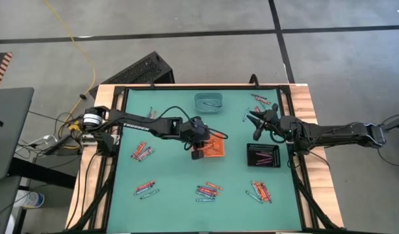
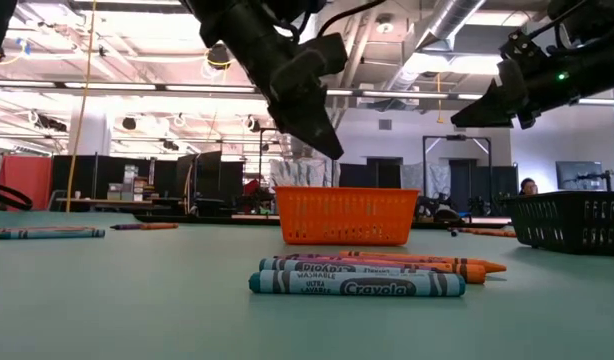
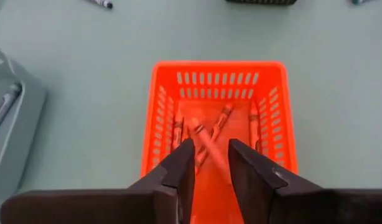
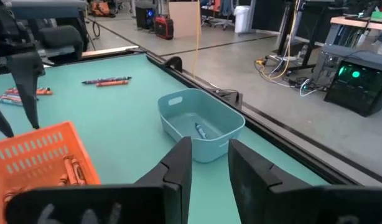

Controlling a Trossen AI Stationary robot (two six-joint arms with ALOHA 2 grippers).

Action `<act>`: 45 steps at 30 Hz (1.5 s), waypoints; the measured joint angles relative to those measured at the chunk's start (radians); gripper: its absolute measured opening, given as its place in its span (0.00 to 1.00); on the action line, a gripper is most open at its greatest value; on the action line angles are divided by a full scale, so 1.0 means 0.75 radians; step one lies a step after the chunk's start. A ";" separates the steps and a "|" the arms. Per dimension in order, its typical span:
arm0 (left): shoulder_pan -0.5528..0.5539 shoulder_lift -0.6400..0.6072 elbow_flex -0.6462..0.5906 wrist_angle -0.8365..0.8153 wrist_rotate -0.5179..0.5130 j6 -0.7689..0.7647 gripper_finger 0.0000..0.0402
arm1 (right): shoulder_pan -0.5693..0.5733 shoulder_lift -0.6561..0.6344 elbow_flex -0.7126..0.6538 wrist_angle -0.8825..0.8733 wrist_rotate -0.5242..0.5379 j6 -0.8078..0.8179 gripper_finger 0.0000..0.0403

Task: Sort crayons
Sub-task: Put the blue crayon into the blue bin

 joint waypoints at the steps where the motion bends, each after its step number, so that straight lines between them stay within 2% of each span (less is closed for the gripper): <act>1: 0.003 -0.009 0.010 -0.033 -0.005 0.006 0.22 | 0.001 -0.001 0.000 0.001 0.000 -0.001 0.27; 9: 0.012 -0.194 0.165 -0.463 -0.249 0.035 0.22 | 0.001 0.000 0.000 0.000 -0.001 0.001 0.27; 16: 0.011 -0.572 0.076 -0.512 -0.267 0.076 0.22 | 0.003 0.000 0.000 0.004 -0.001 0.019 0.27; 21: -0.011 -0.932 -0.185 -0.326 -0.269 0.074 0.22 | 0.003 0.020 0.000 0.001 -0.001 0.025 0.27; 26: -0.033 -1.285 -0.614 0.069 -0.205 0.110 0.22 | -0.006 0.062 -0.001 0.066 0.000 0.056 0.27; 28: -0.033 -1.405 -0.787 0.235 -0.171 0.109 0.22 | -0.027 0.078 0.009 0.085 -0.009 0.135 0.27; 31: -0.033 -1.553 -1.026 0.462 -0.154 0.108 0.22 | -0.098 0.118 0.129 -0.200 -0.051 0.275 0.27; 35: -0.032 -1.707 -1.261 0.649 -0.153 0.106 0.22 | -0.248 0.265 0.342 -0.617 -0.034 0.398 0.26; 41: -0.032 -1.902 -1.431 0.681 -0.153 0.081 0.22 | -0.493 0.562 0.595 -0.974 -0.083 0.415 0.24; 45: -0.032 -2.011 -1.503 0.686 -0.153 0.053 0.22 | -0.629 0.786 0.683 -1.053 -0.167 0.347 0.24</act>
